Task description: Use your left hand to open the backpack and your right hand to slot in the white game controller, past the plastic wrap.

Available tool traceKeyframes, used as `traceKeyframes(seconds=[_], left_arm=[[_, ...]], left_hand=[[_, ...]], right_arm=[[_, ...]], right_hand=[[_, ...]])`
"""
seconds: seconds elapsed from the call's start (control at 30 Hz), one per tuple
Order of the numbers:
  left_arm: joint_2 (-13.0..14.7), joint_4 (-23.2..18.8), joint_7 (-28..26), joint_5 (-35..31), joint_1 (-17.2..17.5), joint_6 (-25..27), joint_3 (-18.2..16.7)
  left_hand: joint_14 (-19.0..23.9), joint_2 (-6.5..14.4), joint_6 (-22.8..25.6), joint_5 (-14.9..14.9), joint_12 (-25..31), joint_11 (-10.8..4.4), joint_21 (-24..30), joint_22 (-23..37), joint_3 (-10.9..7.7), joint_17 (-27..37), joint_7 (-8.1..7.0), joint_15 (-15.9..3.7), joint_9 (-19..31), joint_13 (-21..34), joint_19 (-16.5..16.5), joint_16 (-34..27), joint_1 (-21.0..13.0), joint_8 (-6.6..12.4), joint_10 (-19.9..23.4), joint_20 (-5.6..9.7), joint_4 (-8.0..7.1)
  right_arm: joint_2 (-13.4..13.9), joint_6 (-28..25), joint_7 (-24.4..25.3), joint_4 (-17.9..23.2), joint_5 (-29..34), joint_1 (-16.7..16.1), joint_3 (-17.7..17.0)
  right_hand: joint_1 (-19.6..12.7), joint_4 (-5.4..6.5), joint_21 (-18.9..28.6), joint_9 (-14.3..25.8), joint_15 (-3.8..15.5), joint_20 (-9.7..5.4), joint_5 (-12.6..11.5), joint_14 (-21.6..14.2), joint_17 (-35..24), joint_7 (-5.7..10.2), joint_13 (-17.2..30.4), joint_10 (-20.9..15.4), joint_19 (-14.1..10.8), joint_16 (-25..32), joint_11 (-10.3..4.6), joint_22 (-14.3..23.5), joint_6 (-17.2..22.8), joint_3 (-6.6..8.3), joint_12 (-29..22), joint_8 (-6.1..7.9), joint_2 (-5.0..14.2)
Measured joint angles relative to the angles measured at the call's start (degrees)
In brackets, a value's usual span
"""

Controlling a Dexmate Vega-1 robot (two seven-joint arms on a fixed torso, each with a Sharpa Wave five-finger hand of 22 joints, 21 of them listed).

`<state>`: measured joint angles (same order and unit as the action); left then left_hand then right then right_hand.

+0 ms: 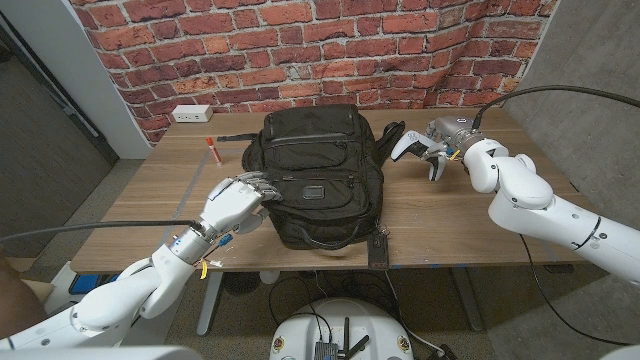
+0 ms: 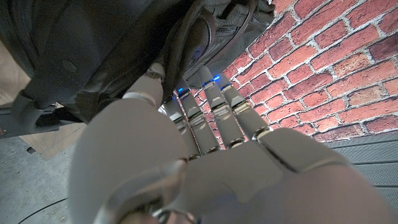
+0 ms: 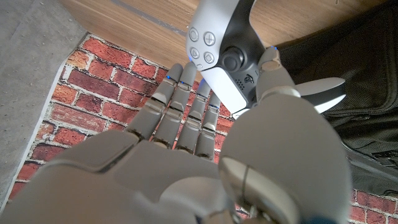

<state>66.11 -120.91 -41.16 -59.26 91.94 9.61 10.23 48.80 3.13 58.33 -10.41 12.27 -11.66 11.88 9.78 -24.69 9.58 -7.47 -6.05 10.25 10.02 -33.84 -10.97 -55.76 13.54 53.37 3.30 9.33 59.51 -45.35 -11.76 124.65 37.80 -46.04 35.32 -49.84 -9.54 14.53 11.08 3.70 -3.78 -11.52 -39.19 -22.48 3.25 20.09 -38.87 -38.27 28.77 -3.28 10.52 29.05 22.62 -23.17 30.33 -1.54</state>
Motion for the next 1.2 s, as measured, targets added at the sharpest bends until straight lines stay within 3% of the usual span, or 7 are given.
traceKeyframes(seconds=[0.53,0.8,1.2], left_arm=[[-0.1,0.5,0.4,3.1,-2.5,-1.7,0.0],[-0.7,0.9,0.6,3.8,-4.1,-2.5,0.6],[-1.8,1.3,1.6,6.1,-6.8,-4.0,1.5]], left_hand=[[5.4,1.3,4.3,0.1,-0.3,0.02,0.0,0.0,-1.19,0.2,-0.97,-1.53,0.0,0.0,-1.3,0.0,0.2,0.5,5.3,0.07,0.53],[8.6,1.5,5.7,0.0,-0.4,0.07,0.0,0.0,-1.82,0.2,-0.6,-2.91,0.1,0.2,-2.0,0.0,0.5,0.41,8.6,0.18,0.39],[10.5,1.9,6.1,0.0,-0.5,-0.03,0.0,0.0,-2.13,0.2,-0.99,-3.57,0.1,0.3,-2.7,0.0,0.9,0.17,10.0,0.08,0.7]], right_arm=[[0.0,-1.0,-0.7,1.5,0.8,-0.6,0.0],[0.0,-1.6,-0.8,2.3,1.1,-1.0,0.0],[0.5,-3.5,-0.9,4.7,1.9,-2.4,-0.2]], right_hand=[[0.0,-0.06,0.0,0.0,0.12,0.0,0.0,-0.1,-0.3,0.0,0.0,0.0,0.0,-0.2,0.0,0.0,0.0,-0.15,0.2,-0.21,0.0],[0.0,-0.02,0.0,0.0,0.12,0.0,0.0,-0.1,-0.3,-0.2,0.0,0.0,0.0,-0.2,-0.01,0.0,0.2,-0.19,0.3,-0.42,0.0],[0.0,-0.06,0.0,0.0,0.11,0.0,0.0,-0.1,-0.2,-0.29,0.0,-0.5,0.0,-0.2,0.12,0.0,0.3,-0.25,0.7,-0.18,0.0]])
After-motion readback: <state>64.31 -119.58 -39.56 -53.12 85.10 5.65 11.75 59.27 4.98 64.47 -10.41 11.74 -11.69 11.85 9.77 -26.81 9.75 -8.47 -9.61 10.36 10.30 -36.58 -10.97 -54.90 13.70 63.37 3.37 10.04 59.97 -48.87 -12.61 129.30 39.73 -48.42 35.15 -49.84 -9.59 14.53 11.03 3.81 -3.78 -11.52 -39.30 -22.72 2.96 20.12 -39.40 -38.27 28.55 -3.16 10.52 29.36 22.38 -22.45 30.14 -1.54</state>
